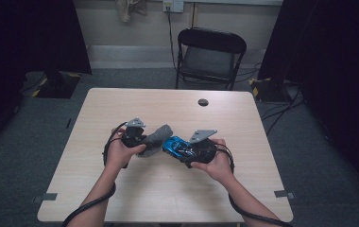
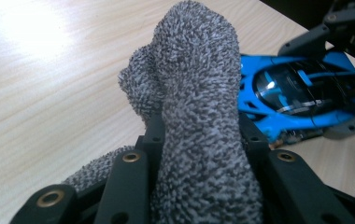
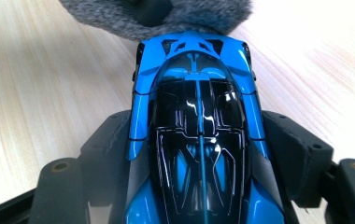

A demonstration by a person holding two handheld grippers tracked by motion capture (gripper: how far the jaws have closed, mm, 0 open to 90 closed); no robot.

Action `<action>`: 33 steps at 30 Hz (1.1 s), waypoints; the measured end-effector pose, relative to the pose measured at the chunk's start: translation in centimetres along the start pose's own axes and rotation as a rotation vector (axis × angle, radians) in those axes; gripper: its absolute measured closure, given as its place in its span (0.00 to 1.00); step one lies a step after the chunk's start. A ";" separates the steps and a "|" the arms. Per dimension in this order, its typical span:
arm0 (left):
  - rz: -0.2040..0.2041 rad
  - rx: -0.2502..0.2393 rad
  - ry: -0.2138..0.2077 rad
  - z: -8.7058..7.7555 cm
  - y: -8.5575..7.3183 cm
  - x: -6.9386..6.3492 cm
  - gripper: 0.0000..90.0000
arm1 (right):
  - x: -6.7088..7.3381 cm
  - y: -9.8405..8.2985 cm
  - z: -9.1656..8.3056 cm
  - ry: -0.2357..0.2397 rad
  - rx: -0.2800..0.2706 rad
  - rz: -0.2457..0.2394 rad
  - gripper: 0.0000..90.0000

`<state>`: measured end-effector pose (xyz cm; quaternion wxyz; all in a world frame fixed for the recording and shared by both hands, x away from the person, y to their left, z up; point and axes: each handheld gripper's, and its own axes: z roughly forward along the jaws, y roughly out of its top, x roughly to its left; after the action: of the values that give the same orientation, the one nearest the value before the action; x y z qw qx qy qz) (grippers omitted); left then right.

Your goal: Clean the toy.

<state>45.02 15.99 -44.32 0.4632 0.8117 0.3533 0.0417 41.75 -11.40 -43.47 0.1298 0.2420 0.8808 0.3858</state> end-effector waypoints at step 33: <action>0.075 -0.016 0.107 2.3 -1.9 -2.4 0.72 | -1.1 2.7 -0.7 -0.031 -0.039 0.070 0.31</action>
<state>43.16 13.47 -46.50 0.4483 0.8173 0.3463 0.1051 43.30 -10.88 -40.94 0.1348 0.2759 0.8620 0.4034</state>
